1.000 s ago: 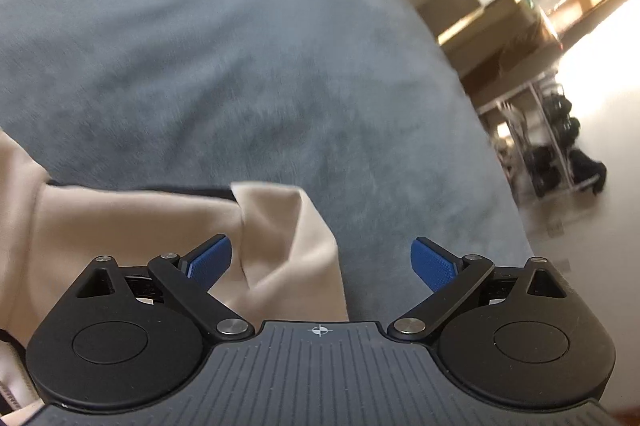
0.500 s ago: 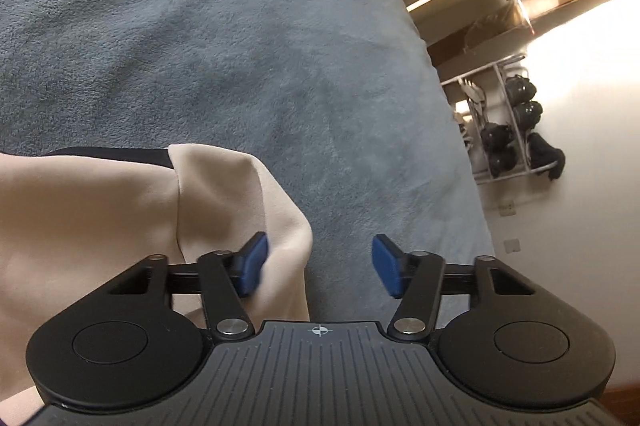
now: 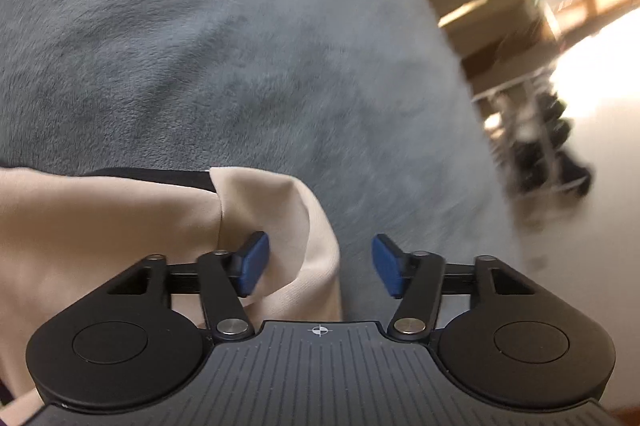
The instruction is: Fold clothes
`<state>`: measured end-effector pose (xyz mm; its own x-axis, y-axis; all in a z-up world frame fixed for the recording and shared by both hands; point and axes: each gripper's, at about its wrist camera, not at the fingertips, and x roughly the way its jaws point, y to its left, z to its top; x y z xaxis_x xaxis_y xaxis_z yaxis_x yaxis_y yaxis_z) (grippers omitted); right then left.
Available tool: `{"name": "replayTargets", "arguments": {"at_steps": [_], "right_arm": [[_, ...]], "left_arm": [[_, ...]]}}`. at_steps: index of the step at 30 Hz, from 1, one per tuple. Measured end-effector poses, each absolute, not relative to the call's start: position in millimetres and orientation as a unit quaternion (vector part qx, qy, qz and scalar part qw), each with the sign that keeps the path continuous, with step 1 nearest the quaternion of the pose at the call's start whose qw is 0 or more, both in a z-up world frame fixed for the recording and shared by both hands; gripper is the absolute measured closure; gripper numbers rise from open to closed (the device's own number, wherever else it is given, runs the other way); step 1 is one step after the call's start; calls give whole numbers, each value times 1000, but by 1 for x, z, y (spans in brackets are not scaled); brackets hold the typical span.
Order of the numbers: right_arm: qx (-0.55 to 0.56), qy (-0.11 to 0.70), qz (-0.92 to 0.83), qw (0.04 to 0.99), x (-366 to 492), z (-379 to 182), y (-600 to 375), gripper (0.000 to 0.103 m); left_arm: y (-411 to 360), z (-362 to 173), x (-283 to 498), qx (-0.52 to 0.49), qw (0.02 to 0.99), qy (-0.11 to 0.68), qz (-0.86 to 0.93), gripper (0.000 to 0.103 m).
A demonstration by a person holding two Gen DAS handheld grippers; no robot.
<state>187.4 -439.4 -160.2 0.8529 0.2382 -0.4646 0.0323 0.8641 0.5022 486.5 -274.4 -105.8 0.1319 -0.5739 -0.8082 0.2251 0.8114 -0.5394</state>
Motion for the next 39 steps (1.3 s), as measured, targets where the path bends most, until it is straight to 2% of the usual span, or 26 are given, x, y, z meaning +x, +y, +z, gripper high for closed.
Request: {"name": "replayTargets", "arguments": {"at_steps": [2, 3, 4, 5, 6, 9, 13, 16, 22, 28, 31, 33, 39], "right_arm": [[256, 265, 56, 928, 187, -160, -440, 66], [257, 264, 57, 928, 187, -160, -440, 66], [257, 264, 57, 928, 187, -160, -440, 66], [259, 263, 58, 928, 187, -160, -441, 66], [261, 262, 58, 927, 187, -161, -441, 66], [265, 260, 59, 927, 185, -161, -442, 66], [268, 258, 60, 926, 185, -162, -443, 66], [270, 257, 60, 926, 185, -162, -444, 66], [277, 253, 62, 925, 183, -164, -446, 66], [286, 250, 64, 923, 182, -166, -448, 67], [282, 252, 62, 923, 182, -165, -447, 68], [280, 254, 61, 924, 182, -165, -447, 68], [266, 271, 55, 924, 186, -159, -443, 66]], "left_arm": [[-287, -102, 483, -108, 751, 593, -270, 48], [-288, -100, 480, -102, 760, 581, -273, 62], [-285, -99, 476, -105, 768, 569, -273, 71], [-282, -97, 473, -107, 777, 557, -274, 86], [-279, -96, 470, -109, 785, 545, -275, 96], [-270, -91, 460, -115, 808, 507, -276, 99], [-257, -87, 449, -130, 835, 459, -276, 99], [-238, -93, 448, -181, 841, 435, -267, 99], [-218, -110, 457, -224, 839, 439, -231, 100], [-207, -72, 437, -211, 843, 425, -253, 95], [-201, -51, 426, -202, 846, 416, -265, 77], [-196, -38, 416, -192, 848, 412, -273, 61], [-171, -41, 334, -130, 850, 417, -296, 51]]}}
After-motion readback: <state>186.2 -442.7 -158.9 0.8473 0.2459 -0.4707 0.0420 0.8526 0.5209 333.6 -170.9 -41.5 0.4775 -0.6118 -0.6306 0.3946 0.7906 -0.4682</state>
